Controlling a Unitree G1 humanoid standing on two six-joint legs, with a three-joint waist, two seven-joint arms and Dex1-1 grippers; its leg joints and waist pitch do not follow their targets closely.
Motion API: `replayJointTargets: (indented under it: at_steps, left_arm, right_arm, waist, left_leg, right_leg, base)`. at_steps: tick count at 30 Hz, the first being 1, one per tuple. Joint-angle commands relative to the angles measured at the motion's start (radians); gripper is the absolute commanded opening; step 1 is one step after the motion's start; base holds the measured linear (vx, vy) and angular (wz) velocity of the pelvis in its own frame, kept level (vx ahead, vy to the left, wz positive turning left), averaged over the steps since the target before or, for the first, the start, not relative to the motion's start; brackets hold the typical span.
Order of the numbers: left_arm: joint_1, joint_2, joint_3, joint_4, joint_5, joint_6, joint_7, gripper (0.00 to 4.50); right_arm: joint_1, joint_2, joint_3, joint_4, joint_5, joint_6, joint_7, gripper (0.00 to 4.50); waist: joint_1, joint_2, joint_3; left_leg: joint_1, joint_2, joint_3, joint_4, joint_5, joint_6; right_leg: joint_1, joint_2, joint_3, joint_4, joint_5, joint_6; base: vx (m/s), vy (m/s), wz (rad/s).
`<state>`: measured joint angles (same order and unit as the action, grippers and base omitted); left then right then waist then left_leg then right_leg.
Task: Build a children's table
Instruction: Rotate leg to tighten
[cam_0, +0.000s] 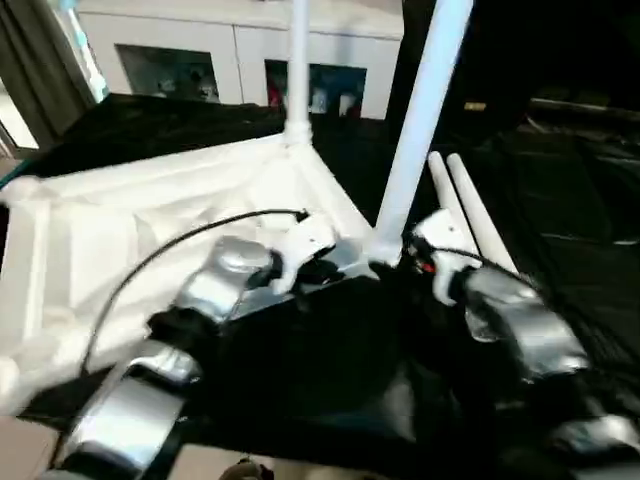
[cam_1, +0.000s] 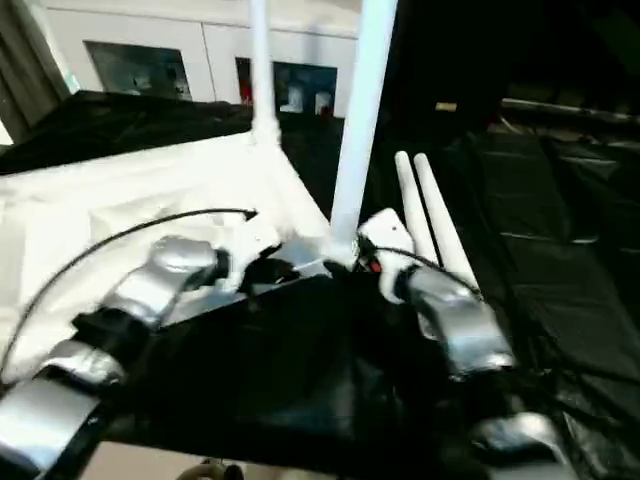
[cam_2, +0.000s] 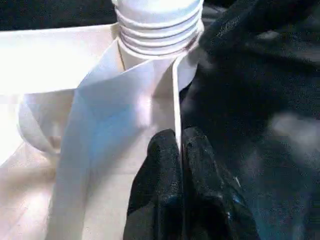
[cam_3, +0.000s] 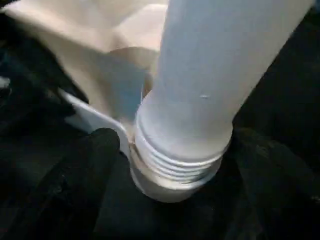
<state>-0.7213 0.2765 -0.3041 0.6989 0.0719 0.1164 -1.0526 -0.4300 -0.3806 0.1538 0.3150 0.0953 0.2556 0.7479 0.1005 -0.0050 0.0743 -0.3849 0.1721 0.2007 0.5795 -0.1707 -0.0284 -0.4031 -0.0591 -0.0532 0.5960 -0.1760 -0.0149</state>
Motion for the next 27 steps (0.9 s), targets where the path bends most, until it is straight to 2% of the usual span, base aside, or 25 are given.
replayJointTargets:
  at_steps: [1,2,4,6,12,15,21,27]
  left_arm:
    - [0.028,0.011,-0.041,-0.035,-0.013,-0.013,-0.088,0.00]
    - [0.040,0.030,-0.048,-0.060,-0.020,-0.015,-0.130,0.00]
    - [0.054,0.057,-0.055,-0.089,-0.030,-0.014,-0.176,0.00]
    - [0.064,0.075,-0.053,-0.111,-0.037,-0.007,-0.205,0.00]
    - [0.074,0.095,-0.052,-0.135,-0.043,0.003,-0.232,0.00]
    - [0.076,0.098,-0.053,-0.142,-0.044,0.007,-0.233,0.00]
    - [0.076,0.096,-0.055,-0.148,-0.043,0.016,-0.235,0.00]
    - [0.079,0.097,-0.055,-0.156,-0.043,0.027,-0.236,0.00]
  right_arm:
    - [0.008,-0.023,0.014,-0.046,0.020,0.011,0.051,3.92]
    - [0.015,-0.044,0.016,-0.063,0.024,0.014,0.078,3.92]
    - [0.021,-0.067,0.017,-0.082,0.027,0.020,0.109,3.92]
    - [0.032,-0.093,0.023,-0.107,0.036,0.033,0.147,3.92]
    - [0.043,-0.110,0.035,-0.133,0.047,0.047,0.191,3.92]
    - [0.044,-0.104,0.030,-0.142,0.061,0.056,0.195,3.92]
    - [0.050,-0.098,0.034,-0.150,0.067,0.069,0.207,3.34]
    - [0.055,-0.096,0.038,-0.156,0.077,0.076,0.204,2.90]
  waist:
    - [0.006,-0.003,-0.080]
    - [0.010,-0.001,-0.081]
    - [0.016,0.003,-0.081]
    - [0.016,0.001,-0.079]
    - [0.017,-0.002,-0.072]
    - [0.017,-0.003,-0.073]
    - [0.018,-0.002,-0.076]
    - [0.018,-0.003,-0.076]
  left_leg:
    - [0.020,0.069,-0.031,-0.055,-0.109,0.085]
    - [0.022,0.071,-0.032,-0.056,-0.114,0.084]
    - [0.026,0.077,-0.030,-0.055,-0.124,0.079]
    - [0.025,0.075,-0.030,-0.056,-0.141,0.071]
    - [0.028,0.073,-0.032,-0.060,-0.206,0.032]
    - [0.027,0.072,-0.032,-0.059,-0.198,0.031]
    - [0.025,0.071,-0.032,-0.056,-0.165,0.041]
    - [0.025,0.070,-0.032,-0.055,-0.166,0.044]
  right_leg:
    - [0.050,-0.101,0.050,-0.051,-0.045,-0.261]
    - [0.052,-0.101,0.049,-0.050,-0.044,-0.263]
    - [0.048,-0.097,0.048,-0.044,-0.035,-0.270]
    - [0.048,-0.099,0.048,-0.046,-0.047,-0.273]
    - [0.046,-0.104,0.051,-0.061,-0.185,-0.241]
    - [0.046,-0.104,0.052,-0.060,-0.187,-0.233]
    - [0.048,-0.101,0.050,-0.053,-0.138,-0.243]
    - [0.049,-0.101,0.049,-0.053,-0.138,-0.245]
  base:
    - [0.000,0.000,0.00]
    - [0.000,0.000,0.00]
    - [0.000,0.000,0.00]
    - [0.000,0.000,0.00]
    - [0.000,0.000,0.00]
    - [0.000,0.000,0.00]
    - [0.000,0.000,0.00]
    - [0.000,0.000,0.00]
